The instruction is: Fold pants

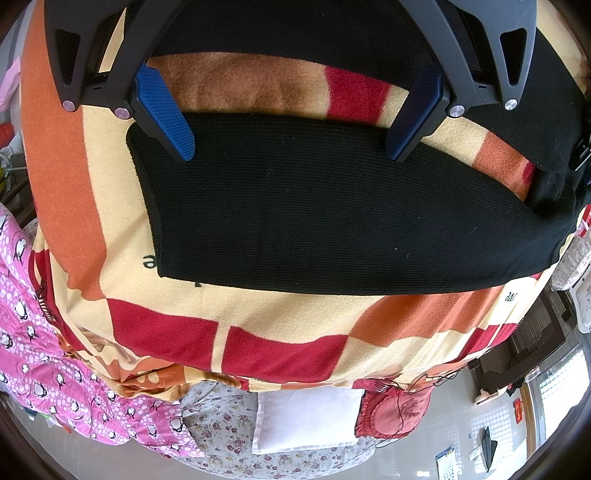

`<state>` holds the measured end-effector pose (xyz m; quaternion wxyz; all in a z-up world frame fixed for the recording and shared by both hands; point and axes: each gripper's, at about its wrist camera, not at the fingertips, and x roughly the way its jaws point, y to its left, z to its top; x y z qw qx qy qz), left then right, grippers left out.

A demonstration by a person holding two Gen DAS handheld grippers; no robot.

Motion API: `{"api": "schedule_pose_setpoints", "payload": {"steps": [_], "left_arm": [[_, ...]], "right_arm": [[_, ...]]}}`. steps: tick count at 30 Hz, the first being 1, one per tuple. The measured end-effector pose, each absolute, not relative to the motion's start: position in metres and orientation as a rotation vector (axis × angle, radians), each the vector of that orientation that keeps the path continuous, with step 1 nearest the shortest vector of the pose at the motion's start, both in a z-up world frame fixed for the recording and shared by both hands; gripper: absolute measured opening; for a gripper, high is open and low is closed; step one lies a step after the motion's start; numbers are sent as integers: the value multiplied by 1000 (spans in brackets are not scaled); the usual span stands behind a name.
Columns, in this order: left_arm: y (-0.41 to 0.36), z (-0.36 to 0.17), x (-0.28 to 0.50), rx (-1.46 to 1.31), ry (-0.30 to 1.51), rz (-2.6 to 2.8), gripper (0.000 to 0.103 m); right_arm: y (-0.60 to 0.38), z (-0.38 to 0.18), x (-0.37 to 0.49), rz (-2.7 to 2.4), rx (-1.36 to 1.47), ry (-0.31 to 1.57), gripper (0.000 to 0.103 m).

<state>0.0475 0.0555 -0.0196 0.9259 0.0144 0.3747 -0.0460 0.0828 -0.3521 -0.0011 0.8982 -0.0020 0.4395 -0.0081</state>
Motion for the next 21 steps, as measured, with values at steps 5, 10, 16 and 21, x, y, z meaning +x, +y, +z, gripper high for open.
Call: {"api": "schedule_pose_setpoints", "payload": {"steps": [5,10,16,21], "left_arm": [[70,-7,38,2,787,-132,103],[111,37,30,98,680,-144,103],[166,64,99,183,649,-275,103],[181,47,165,242,706,-352,103]], "right_arm": [[-354,-1,82,-20,-3,907,102],[-354,4,74,-57,-1,877,102],[-317,57,27,-59,127,703,100],[-242,53,-11,164,221,632,103]]}}
